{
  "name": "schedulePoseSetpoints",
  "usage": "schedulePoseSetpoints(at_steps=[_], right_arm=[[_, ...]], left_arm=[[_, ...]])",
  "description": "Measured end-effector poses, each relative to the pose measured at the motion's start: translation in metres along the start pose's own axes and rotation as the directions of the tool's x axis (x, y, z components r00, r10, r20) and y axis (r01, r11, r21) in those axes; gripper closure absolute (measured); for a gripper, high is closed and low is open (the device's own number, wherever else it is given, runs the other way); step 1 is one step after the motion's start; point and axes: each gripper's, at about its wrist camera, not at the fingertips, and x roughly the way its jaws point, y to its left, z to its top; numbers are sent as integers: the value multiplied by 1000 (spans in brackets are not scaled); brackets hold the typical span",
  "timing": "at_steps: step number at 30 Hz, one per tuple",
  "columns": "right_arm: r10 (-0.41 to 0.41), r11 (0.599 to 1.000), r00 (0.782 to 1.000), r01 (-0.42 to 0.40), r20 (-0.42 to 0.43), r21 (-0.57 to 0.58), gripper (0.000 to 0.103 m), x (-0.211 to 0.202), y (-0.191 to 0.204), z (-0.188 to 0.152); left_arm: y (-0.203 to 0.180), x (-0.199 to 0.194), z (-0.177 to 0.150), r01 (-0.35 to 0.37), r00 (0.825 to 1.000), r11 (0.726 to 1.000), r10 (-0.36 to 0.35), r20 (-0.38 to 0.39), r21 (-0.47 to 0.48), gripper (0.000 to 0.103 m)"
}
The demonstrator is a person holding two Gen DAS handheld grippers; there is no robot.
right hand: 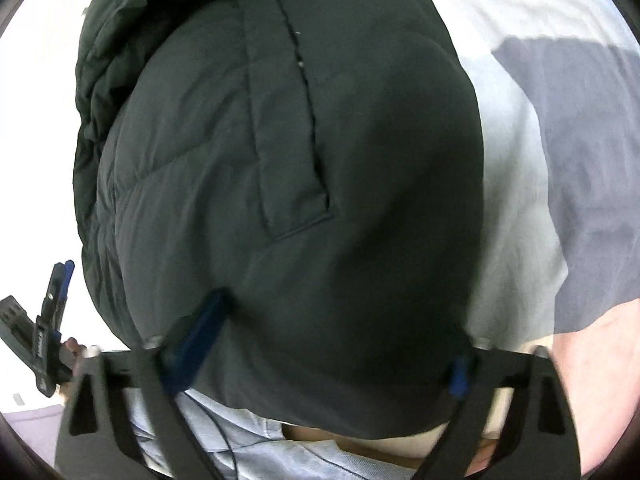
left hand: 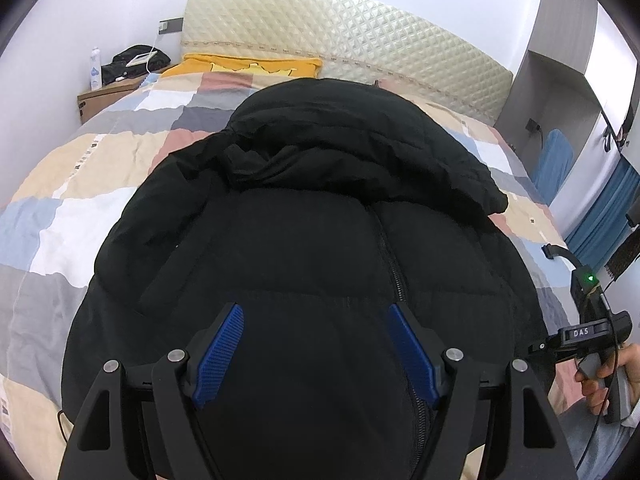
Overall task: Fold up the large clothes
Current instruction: 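Reach the right tool to the black jacket hem and close on it, then grasp the jacket hem with the left tool while the right tool holds it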
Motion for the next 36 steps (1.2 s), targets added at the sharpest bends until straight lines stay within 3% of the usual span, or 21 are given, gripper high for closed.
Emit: schedulePoseSetpoints(at_steps=[2,7,10,18,22,27,36], right_arm=[[-17,999,1000,18,14,-49,35,-2,5,1],[-59,978,992,80,114,-193,76,-13,28,0],[-27,970,981,72,193,-234,83,-25,38,-6],[65,973,952,6,298,-231,88,-40,38,-17],[101,968,939,-17,328,-248,88,-50,32,-21],[156,969,927,-76,342,-236,88,-54,27,-18],[145,980,928,-86,343,-181,84,-52,20,-20]], left_arm=[[0,3,-1,2,1000,1000,-3,-12,-1,29],[0,8,-3,0,999,1000,1,-36,12,29],[0,10,-3,-4,999,1000,5,-45,23,29],[5,12,1,16,995,999,-13,-102,34,29],[20,-2,10,-49,994,997,54,-99,51,29],[49,-25,27,-61,992,996,68,-103,66,29],[140,-26,49,-47,973,994,25,-228,-95,27]])
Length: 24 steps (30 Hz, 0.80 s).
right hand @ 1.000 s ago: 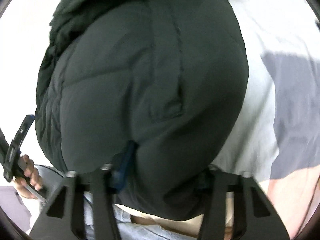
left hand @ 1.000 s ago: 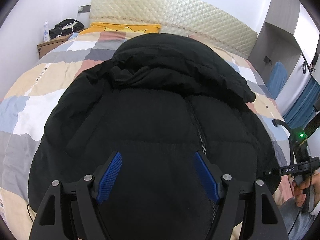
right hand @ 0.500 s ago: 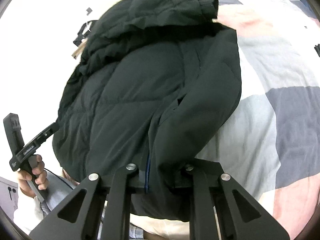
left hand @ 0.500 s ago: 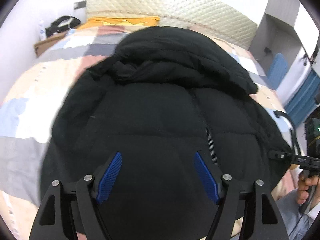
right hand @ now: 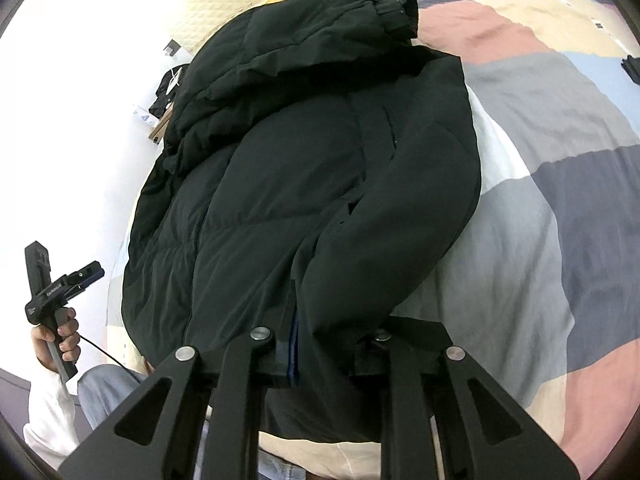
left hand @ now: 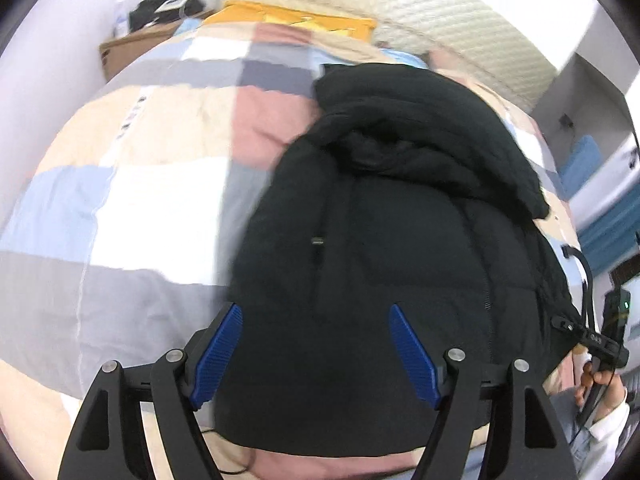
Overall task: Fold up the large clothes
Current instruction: 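Grasp the jacket hem with the left tool while the right tool holds it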
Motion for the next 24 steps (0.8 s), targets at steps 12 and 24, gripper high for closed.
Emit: schedulePoseSetpoints(at_steps=[12,24], right_arm=[[-26,999,999,27,-36,20,79,10,-2,3],[-42,999,999,42,-34,-23,87,14,8,7]], left_arm=[[71,46,-13,111,981,981,-134,-140,-158,20],[76,76,-25,223,945,954,-263,-197,-202,18]])
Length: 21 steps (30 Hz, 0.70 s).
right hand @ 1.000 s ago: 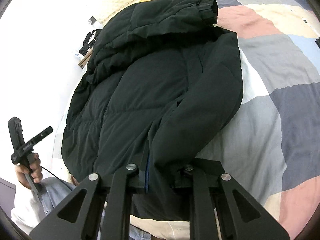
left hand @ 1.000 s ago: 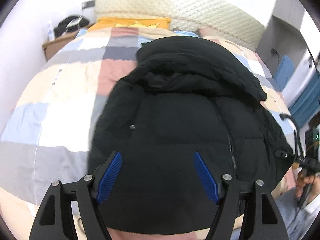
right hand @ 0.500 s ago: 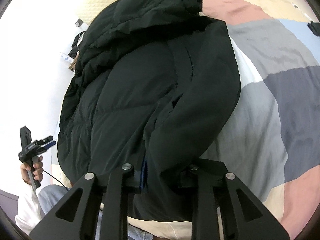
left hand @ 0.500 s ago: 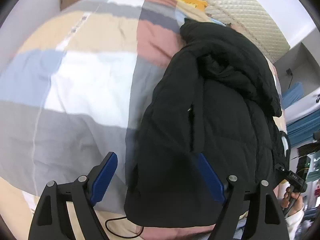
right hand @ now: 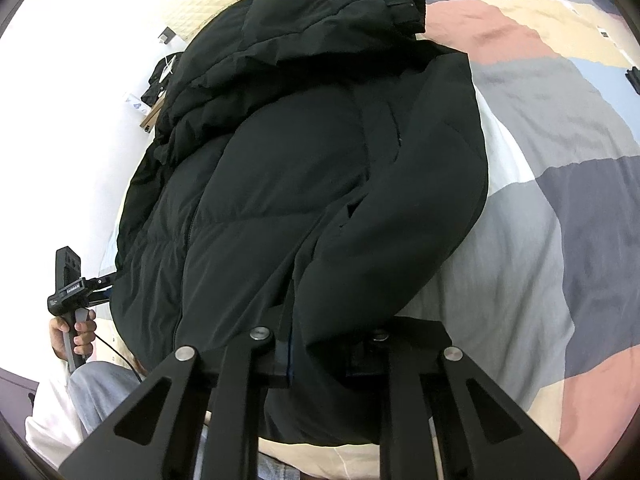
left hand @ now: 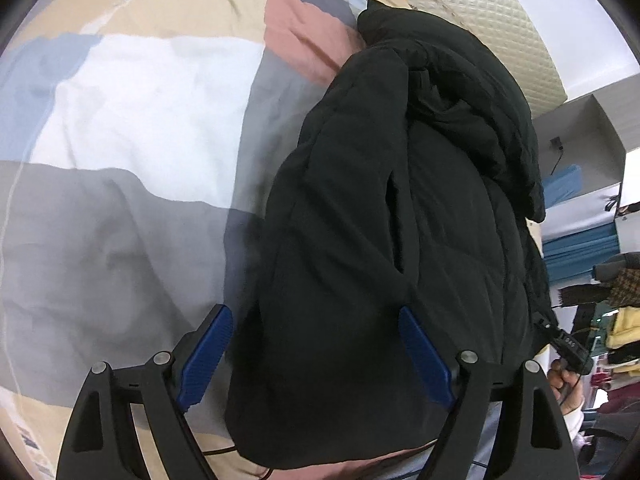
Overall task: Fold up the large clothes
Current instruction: 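Grasp the jacket hem with the left tool while the right tool holds it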
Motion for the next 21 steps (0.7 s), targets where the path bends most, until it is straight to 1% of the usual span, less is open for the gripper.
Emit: schedulePoseSetpoints(at_steps=[2,4,6,7,9,11,12,14,17,19,21], right_arm=[[-2,1000,1000,2,-4,9,86,1,-1,0],[-1,1000,1000,2,-6,19,86,1,-3,-1],[1,1000,1000,-1,-9,30,86,1,-5,-1],[3,999,1000,-3,-10,34,86,1,-6,-1],[7,999,1000,-7,-11,39,85,2,-6,-1],[9,999,1000,-8,-14,43,84,3,-6,-1],[9,999,1000,-8,-17,47,84,4,-7,-1],[10,999,1000,-9,-21,53,84,5,-8,-1],[5,998,1000,-3,-27,69,84,6,-11,-1],[5,998,1000,-3,-26,70,84,5,-12,-1],[6,998,1000,-4,-23,69,85,4,-11,-1]], left_arm=[[1,5,1,60,998,998,-60,-21,-5,18],[-3,9,2,121,992,993,-120,-38,4,18],[-9,14,4,167,984,986,-165,-61,28,18],[-13,15,3,174,983,983,-171,-70,48,18],[-24,18,4,168,983,982,-160,-88,89,18],[-29,20,4,148,986,983,-137,-97,106,18],[-31,23,5,122,988,986,-110,-111,109,18],[-28,29,6,99,988,991,-86,-128,95,18],[-28,38,9,80,987,993,-67,-146,86,18],[-37,38,8,91,984,989,-71,-163,119,18],[-53,38,6,106,980,980,-74,-184,169,18]])
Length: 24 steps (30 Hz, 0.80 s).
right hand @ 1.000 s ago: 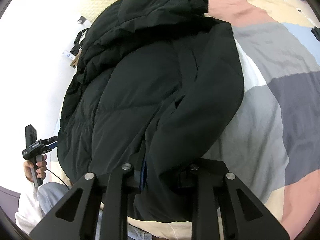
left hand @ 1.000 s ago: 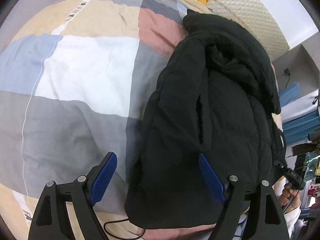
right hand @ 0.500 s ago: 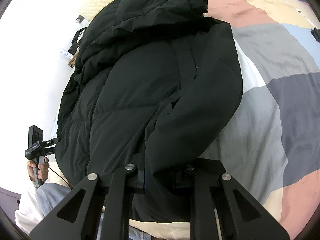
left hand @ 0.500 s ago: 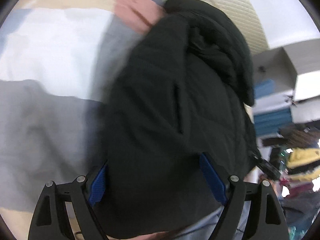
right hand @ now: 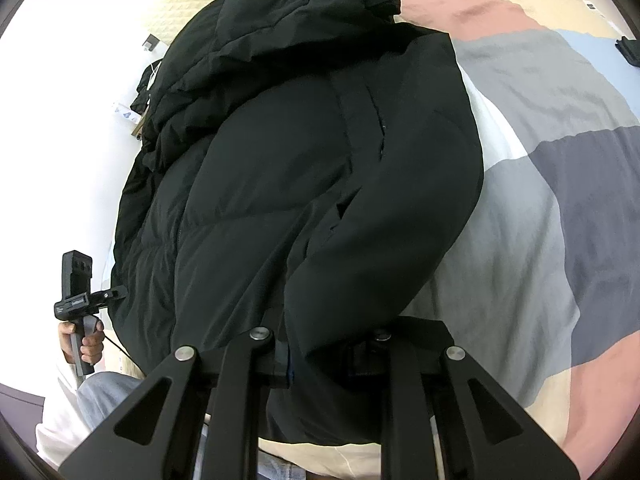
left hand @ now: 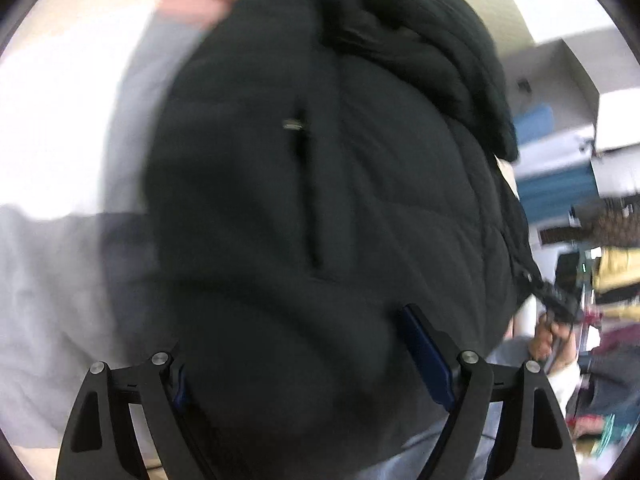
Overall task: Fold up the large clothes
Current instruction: 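Grasp the jacket hem with the left tool while the right tool holds it, then lift the hem with both tools and fold it toward the collar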
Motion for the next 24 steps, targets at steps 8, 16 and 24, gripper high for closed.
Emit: schedulePoseSetpoints(at_steps=[8,16,24], right_arm=[[29,999,998,-28,50,-17,88,-10,1,1],[74,996,986,-65,148,-66,91,-33,8,0],[131,991,952,-124,277,-42,93,-76,-1,-7]], left_arm=[[-23,-6,-2,-60,998,998,60,12,0,73],[-47,-38,-15,-167,977,986,167,129,-7,92],[-68,-83,-27,-145,958,988,152,245,-45,95]])
